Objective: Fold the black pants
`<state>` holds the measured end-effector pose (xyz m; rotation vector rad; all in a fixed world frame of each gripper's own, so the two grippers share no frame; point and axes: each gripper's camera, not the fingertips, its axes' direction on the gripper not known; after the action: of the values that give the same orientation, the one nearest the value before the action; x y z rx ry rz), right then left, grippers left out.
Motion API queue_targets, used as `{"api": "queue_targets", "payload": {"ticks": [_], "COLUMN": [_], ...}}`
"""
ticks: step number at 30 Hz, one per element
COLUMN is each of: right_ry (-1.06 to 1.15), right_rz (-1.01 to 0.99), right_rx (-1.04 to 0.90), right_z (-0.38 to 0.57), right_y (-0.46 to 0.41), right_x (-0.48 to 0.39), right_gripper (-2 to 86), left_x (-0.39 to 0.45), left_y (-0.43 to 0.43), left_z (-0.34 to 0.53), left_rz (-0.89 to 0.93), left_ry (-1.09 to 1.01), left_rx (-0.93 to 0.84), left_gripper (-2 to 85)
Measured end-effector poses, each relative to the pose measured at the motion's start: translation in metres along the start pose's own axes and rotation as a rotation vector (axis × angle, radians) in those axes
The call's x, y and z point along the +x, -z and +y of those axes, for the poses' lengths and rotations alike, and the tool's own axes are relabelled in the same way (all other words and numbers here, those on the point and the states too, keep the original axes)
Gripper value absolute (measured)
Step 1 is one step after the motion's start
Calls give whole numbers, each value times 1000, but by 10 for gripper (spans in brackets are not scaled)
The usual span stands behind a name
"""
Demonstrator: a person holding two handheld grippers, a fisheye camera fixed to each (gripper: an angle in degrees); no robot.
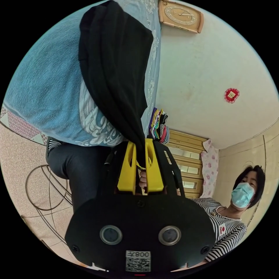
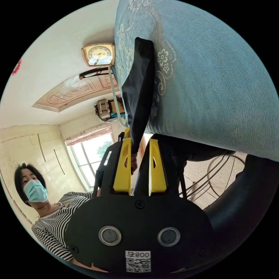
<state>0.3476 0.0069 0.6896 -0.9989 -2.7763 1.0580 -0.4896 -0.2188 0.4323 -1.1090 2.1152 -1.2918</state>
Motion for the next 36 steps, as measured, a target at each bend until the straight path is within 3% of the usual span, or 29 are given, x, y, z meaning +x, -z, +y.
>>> {"api": "queue_targets", "payload": {"ticks": [7, 12, 26, 36], "right_ry": [-24, -35, 38, 66], "right_rz": [-75, -116, -177, -160], "right_rx": [-3, -37, -44, -39], "right_z": [-3, -2, 23, 54], "right_y": [-19, -42, -65, -95], "right_x": [-2, -4, -52, -71], "right_gripper": [113, 55, 26, 24], "left_x": [6, 3, -29, -57], "left_y": [21, 34, 108, 100], "left_z": [-9, -12, -29, -49], "left_rz": [5, 24, 149, 166], "left_ry": [18, 34, 109, 166], "left_rx": [2, 23, 394, 445], "left_gripper": [61, 75, 130, 100]}}
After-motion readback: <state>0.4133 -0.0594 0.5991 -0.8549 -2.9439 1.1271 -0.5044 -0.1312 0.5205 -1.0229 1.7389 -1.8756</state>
